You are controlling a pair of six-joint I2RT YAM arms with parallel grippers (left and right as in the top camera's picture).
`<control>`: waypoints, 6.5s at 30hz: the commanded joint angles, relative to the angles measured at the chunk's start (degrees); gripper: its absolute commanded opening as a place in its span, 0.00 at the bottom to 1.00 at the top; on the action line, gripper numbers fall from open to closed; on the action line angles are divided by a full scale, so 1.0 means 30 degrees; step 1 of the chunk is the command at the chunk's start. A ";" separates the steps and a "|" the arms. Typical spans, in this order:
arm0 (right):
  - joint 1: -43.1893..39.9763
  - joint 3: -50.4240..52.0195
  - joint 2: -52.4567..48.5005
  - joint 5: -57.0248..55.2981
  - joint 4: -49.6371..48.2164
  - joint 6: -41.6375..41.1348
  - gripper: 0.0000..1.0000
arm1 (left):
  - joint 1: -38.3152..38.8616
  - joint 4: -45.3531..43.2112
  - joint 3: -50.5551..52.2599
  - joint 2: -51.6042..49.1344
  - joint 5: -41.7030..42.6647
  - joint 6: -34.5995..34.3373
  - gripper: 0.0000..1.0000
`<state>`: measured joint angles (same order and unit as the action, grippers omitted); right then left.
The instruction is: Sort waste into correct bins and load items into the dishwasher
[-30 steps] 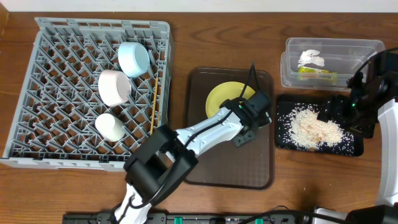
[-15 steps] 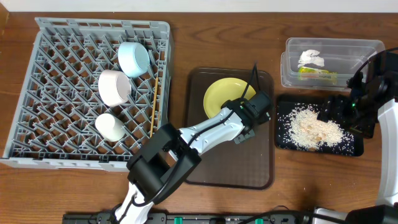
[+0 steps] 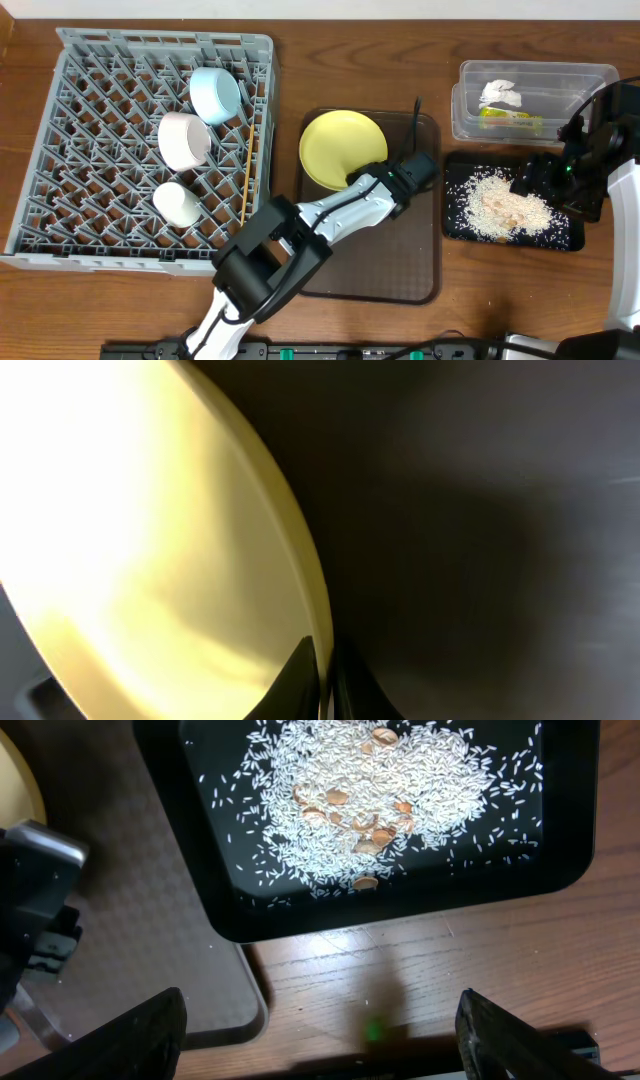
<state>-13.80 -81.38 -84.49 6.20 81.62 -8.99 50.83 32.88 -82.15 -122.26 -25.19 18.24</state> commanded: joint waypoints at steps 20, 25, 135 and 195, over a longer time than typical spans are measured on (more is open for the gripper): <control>-0.0131 -0.0299 -0.0044 0.0087 0.0029 -0.0189 0.84 | 0.0780 0.0590 0.0255 0.3417 -0.4401 0.0029 0.08; -0.0131 -0.0299 -0.0044 0.0087 0.0036 -0.0189 0.84 | 0.0270 0.1508 0.0255 0.5027 -0.3140 -0.0444 0.08; 0.4605 0.7927 1.1555 -0.2055 -0.9289 0.1107 0.99 | -1.6611 0.9369 0.6856 2.8028 1.1009 -0.5646 0.91; 0.5931 2.7022 2.8013 -0.2259 -2.5747 0.1464 0.99 | -1.6611 0.9442 0.7002 3.0323 1.1023 -0.5654 0.91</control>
<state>3.42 -0.49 -0.78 0.12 3.44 -5.56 0.97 61.41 -61.17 -31.33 8.58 0.30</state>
